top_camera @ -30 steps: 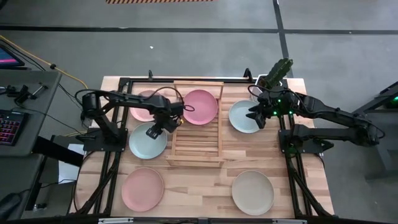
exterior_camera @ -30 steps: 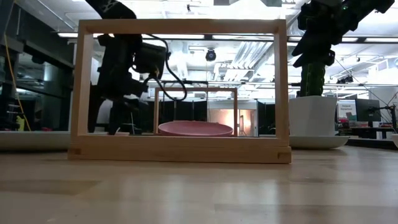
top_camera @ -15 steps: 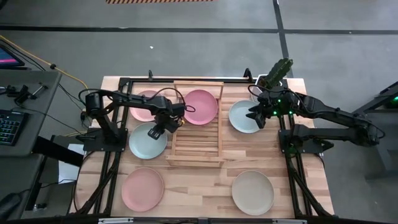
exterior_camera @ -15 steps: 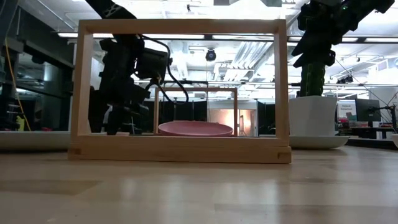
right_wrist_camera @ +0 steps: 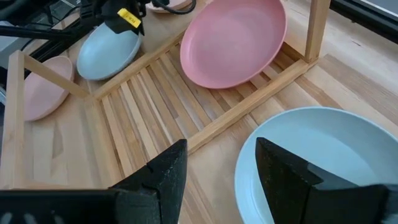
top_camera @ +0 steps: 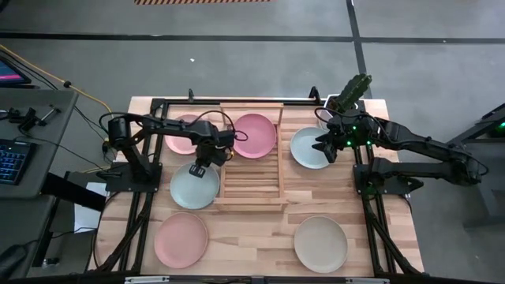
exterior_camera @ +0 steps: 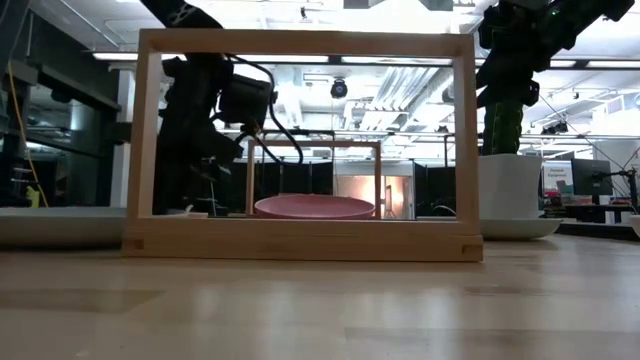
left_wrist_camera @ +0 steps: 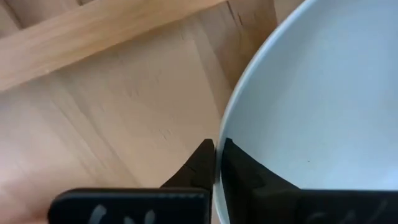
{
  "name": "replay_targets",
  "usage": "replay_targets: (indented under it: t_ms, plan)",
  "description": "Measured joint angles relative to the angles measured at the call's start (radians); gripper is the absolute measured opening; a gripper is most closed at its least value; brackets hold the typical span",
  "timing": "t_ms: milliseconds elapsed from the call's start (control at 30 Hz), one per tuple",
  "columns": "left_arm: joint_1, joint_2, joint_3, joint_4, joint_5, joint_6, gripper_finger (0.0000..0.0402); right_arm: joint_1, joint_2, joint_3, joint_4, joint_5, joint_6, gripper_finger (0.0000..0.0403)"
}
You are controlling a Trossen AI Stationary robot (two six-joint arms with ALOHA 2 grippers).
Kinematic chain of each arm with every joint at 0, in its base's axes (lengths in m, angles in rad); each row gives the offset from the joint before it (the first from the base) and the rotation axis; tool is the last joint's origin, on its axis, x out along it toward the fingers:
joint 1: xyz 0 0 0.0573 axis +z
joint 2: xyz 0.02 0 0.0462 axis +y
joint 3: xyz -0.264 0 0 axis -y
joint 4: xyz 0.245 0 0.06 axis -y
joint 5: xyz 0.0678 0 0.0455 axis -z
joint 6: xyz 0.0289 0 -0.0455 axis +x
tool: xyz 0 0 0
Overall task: Place and stack plates onto a shelf
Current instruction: Put the left blue plate on the shelf
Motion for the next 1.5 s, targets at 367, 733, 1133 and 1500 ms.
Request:
replay_targets:
  t_ms: [367,733,1133,1500]
  plan:
    - [0.082,-0.131,0.071,-0.114,-0.074,-0.115,0.0001,0.0,0.0,0.0,0.001,0.0,0.0,0.0172]
    - [0.138,-0.367,0.198,-0.122,-0.12,-0.542,0.0001,0.0,0.0,0.0,0.014,-0.001,0.031,0.0172]
    - [-0.059,-0.208,0.201,0.169,-0.071,-0.988,0.0,0.0,0.0,0.0,0.064,-0.001,0.045,0.0172]
    - [-0.158,-0.005,0.201,0.283,-0.025,-1.279,0.0,0.0,0.0,0.0,0.069,0.0,0.052,0.0172]
